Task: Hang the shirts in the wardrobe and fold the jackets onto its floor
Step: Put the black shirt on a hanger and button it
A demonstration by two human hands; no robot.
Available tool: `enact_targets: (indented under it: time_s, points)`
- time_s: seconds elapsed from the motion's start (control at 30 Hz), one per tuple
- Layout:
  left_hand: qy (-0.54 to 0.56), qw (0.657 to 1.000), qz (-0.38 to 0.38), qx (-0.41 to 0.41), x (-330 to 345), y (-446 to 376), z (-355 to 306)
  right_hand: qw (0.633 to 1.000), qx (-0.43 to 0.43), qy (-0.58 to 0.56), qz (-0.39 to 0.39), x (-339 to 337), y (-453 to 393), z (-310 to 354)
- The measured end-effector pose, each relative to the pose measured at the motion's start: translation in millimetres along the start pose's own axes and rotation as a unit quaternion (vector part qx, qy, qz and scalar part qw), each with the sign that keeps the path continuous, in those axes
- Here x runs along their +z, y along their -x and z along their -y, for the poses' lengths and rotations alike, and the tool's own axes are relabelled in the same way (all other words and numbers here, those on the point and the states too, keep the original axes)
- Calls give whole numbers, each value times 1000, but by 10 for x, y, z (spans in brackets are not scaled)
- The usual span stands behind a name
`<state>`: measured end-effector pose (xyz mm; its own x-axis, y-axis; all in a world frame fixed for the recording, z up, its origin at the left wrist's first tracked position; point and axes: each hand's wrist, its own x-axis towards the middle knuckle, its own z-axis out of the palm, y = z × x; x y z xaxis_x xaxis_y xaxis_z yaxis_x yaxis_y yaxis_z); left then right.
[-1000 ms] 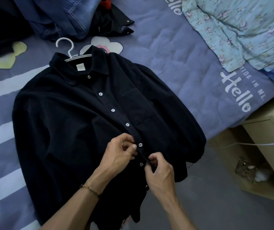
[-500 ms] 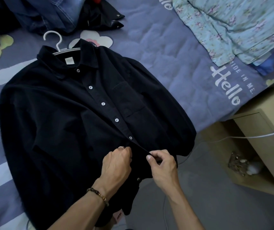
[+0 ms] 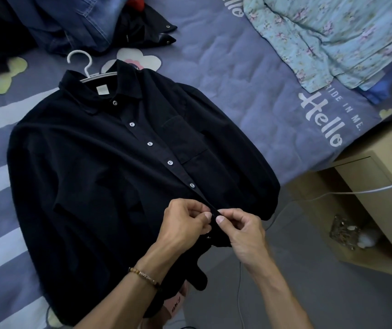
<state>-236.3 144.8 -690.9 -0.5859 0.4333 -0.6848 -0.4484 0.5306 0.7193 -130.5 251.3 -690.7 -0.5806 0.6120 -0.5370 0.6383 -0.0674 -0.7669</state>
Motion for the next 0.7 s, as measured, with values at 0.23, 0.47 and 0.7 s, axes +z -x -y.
enact_targets:
  time_s: [0.23, 0.47, 0.7]
  points:
    - [24, 1000, 12, 5, -32, 41, 25, 1000, -20, -23, 1, 67, 93, 44]
    - [-91, 992, 7, 86, -80, 69, 17, 999, 31, -40, 13, 141, 67, 168]
    - [-36, 999, -7, 26, -99, 80, 90, 996, -36, 81, -6, 247, 65, 109]
